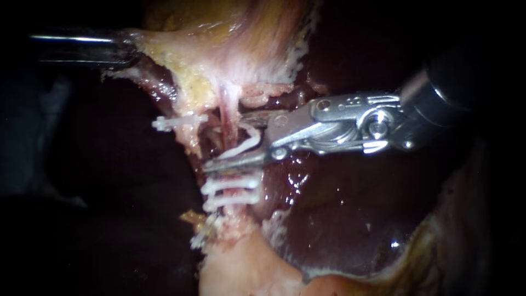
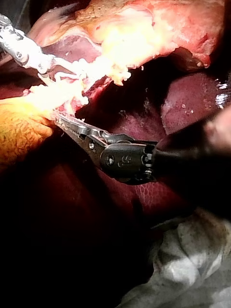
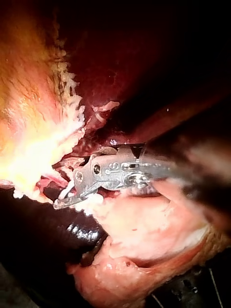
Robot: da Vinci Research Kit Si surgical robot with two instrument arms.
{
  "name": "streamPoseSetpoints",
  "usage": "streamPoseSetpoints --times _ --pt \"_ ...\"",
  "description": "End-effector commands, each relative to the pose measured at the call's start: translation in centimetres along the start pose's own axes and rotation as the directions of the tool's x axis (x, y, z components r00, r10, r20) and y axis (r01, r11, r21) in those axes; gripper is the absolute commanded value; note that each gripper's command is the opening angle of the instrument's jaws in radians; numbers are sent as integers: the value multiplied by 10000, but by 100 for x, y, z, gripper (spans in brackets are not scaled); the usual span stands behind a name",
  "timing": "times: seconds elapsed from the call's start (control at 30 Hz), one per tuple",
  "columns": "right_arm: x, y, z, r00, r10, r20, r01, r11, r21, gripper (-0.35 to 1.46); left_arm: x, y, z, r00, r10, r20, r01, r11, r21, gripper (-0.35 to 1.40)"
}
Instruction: Clipping third clip right tube
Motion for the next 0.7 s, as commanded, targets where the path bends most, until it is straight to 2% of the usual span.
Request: streamPoseSetpoints --times 0.03,0.13,0.37,0.5,0.7 --pt "1 0 2 9998 109 -137 -108 9999 60 49 0 0 0 10000 0 1 0 10000 0 -35" --pt "4 0 5 9982 239 -545 -223 9993 298 49 0 0 0 10000 0 1 0 10000 0 -35" --pt "18 -4 -2 9930 411 -1110 -349 9977 573 48 0 -1 0 10000 2 1 -2 10000 -4 -35" --pt "34 -10 -12 9869 520 -1526 -404 9961 780 48 0 -1 0 10000 2 2 -2 10000 -5 -35" --pt "54 -26 -25 9763 770 -2025 -477 9882 1456 48 0 -1 0 10000 3 2 -3 10000 -6 -35"
